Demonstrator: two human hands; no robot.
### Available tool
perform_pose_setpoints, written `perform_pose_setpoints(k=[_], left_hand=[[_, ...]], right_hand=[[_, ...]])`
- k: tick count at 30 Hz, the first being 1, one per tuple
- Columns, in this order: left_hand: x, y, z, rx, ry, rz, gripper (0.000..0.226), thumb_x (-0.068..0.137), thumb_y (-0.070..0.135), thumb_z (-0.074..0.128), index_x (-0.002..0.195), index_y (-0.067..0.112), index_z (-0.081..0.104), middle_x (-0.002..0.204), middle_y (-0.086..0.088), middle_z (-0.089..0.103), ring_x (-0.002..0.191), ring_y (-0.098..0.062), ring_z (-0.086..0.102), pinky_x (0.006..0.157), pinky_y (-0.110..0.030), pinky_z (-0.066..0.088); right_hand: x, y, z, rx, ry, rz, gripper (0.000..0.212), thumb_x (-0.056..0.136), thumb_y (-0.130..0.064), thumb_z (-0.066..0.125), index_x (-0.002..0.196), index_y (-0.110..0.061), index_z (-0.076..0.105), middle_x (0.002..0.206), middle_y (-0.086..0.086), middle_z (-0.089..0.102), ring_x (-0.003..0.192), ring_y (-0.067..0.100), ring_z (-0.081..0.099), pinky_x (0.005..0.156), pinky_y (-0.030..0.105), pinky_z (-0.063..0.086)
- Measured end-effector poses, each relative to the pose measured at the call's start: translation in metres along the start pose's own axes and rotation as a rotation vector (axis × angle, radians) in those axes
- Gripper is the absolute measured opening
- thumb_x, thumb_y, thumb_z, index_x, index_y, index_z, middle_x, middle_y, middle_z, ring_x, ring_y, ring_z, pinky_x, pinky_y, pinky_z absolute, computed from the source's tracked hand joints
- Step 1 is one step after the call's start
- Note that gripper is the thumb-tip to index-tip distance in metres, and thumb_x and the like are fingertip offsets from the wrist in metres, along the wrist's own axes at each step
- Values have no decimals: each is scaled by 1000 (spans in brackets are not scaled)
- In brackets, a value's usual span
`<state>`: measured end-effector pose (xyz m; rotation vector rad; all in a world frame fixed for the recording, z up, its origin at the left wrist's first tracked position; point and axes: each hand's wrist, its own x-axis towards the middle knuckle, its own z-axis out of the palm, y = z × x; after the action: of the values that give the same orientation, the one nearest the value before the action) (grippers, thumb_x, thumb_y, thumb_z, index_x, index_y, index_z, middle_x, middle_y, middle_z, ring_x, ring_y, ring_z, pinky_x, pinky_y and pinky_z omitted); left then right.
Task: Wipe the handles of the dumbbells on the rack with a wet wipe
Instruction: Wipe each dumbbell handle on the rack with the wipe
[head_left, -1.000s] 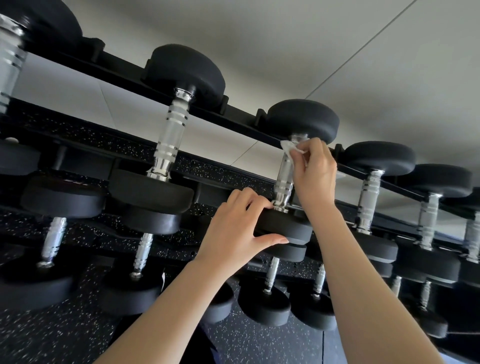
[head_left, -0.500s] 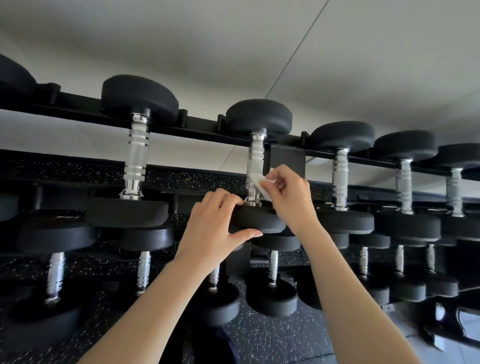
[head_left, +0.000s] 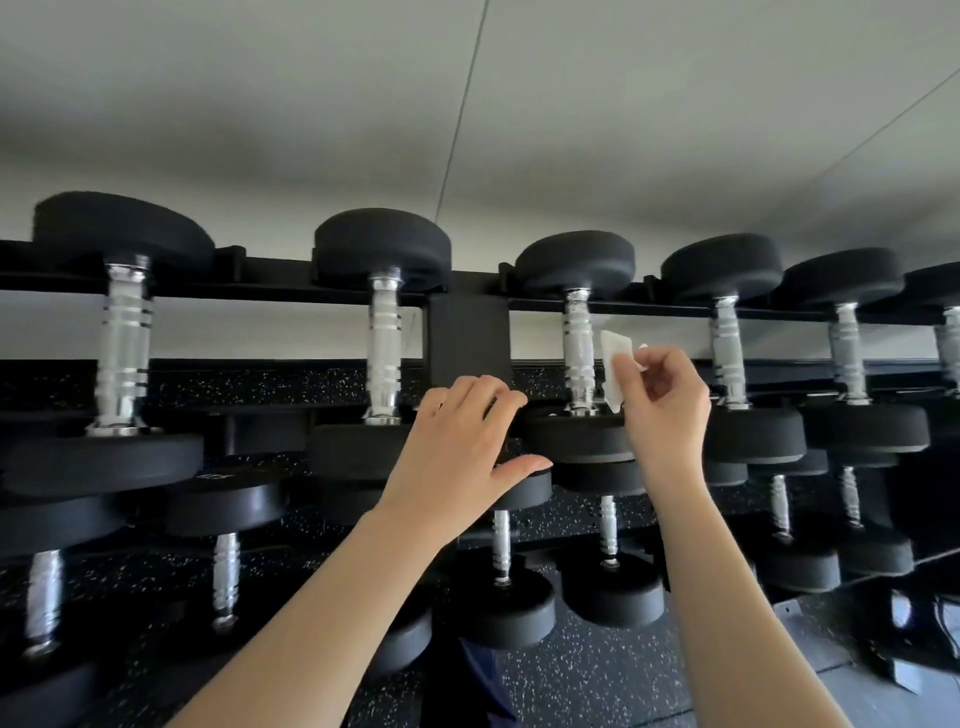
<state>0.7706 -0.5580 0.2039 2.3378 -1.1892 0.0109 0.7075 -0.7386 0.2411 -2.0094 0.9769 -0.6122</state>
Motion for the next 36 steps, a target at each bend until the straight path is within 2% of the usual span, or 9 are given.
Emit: perform_pose_setpoints(k=[8,14,19,23,27,31,36], left_hand=[[28,68,64,87,-88,-98,66,86,64,31,120,14,58,114,0,59,103,-20,57,82,-36,47],[25,89,76,116,-37,-247,61,89,58,34,125,14,55,118,0,59,110,-19,54,89,-36,43],[25,91,78,98,-7,-292,59,88,58,38,124,15,57,119,2,60,111,-15,51,92,-32,35],[24,90,80,29,23,-301,58,86,57,41,123,15,58,119,3,59,112,-14,50,91,-34,39],[24,88,82,-5,47,-292,58,86,57,44,122,15,58,118,3,59,111,-14,50,91,-32,37],[24,86,83,-12,54,-288,57,86,58,44,121,16,58,117,4,58,111,-14,50,90,-30,34],[24,84,84,-21,61,-275,56,86,59,43,120,17,58,116,5,58,109,-15,50,88,-33,37]], right_hand=[[59,56,-40,-26,-177,-2,7,88,-22,63,85,-21,57,70,-9,55,66,5,50,61,13,41],[80,63,-23,25,-301,-89,4,88,-18,62,87,-16,59,75,-4,56,65,2,48,60,4,38],[100,45,10,53,-284,-177,3,86,-15,64,89,-14,63,92,2,60,71,1,51,66,5,42],[109,39,35,60,-240,-207,5,84,-11,66,88,-11,68,91,5,63,75,9,55,66,7,40],[107,39,50,81,-176,-164,4,81,-10,67,85,-9,69,89,6,64,74,12,57,69,18,44],[112,38,50,66,-253,-185,6,80,-9,69,85,-6,69,89,4,60,70,8,53,64,6,40],[106,42,38,9,-388,-265,4,79,-5,70,83,-7,69,88,4,58,66,-2,48,65,2,39]])
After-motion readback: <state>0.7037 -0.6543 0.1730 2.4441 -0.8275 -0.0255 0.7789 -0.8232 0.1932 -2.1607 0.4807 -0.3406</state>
